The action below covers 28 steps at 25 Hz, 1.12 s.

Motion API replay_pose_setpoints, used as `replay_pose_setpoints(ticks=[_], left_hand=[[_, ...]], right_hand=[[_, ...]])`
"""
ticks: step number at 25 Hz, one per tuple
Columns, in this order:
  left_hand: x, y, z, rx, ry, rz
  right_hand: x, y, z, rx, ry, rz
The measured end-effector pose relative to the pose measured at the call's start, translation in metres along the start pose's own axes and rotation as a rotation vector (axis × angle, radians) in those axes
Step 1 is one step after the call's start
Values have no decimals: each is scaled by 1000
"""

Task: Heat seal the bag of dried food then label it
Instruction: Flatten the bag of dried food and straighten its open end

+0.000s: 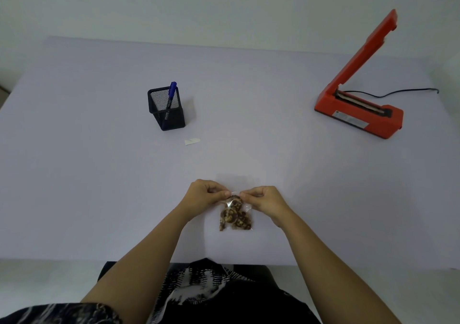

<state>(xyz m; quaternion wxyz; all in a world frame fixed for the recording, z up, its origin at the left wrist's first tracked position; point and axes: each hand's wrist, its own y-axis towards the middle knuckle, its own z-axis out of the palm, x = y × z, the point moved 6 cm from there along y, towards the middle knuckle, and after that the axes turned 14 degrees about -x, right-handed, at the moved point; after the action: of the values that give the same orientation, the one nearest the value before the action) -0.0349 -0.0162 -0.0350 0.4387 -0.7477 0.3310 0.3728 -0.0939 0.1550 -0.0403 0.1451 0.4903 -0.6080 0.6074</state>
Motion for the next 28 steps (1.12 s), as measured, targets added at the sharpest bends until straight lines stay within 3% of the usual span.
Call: replay_pose_setpoints(ticks=[10, 18, 28], left_hand=[[-10, 6, 7, -107, 325, 178], [-3, 20, 4, -147, 214, -91], [-9, 20, 17, -268, 427, -67]], right_hand=[[0, 13, -11, -109, -225, -152], [-10, 22, -17, -152, 17, 3], [4, 18, -16, -371, -237, -183]])
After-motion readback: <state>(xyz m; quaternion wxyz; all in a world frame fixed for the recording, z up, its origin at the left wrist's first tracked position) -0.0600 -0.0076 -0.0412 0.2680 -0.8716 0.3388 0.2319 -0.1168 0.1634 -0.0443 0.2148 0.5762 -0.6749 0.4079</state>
